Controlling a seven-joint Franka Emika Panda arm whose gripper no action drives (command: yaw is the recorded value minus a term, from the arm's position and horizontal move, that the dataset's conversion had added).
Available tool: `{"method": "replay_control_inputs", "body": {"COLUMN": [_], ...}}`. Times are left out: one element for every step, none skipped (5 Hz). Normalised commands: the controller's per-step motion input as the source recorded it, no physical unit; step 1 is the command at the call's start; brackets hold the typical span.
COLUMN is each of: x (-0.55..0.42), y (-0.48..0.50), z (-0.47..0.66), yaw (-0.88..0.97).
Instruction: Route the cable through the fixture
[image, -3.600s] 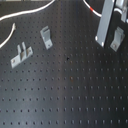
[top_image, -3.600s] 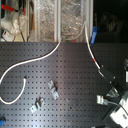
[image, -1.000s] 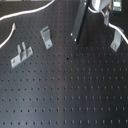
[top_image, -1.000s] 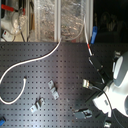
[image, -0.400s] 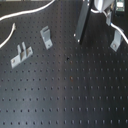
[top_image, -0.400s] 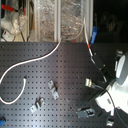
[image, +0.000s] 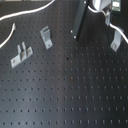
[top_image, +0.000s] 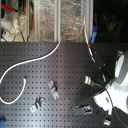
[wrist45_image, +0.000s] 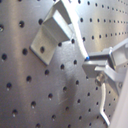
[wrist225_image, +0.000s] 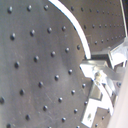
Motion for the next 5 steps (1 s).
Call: {"method": "replay_control_inputs", "body": {"x": [-0.296,-0.343,-0.416,-0.387,-0.273], "y": [-0.179,-0.189,-0.119,-0.024,0.179], "z": [-0.02,-0.04,-0.08,-0.09,-0.09], "yaw": [0.00,0.00,0.09,0.19,0.35]}}
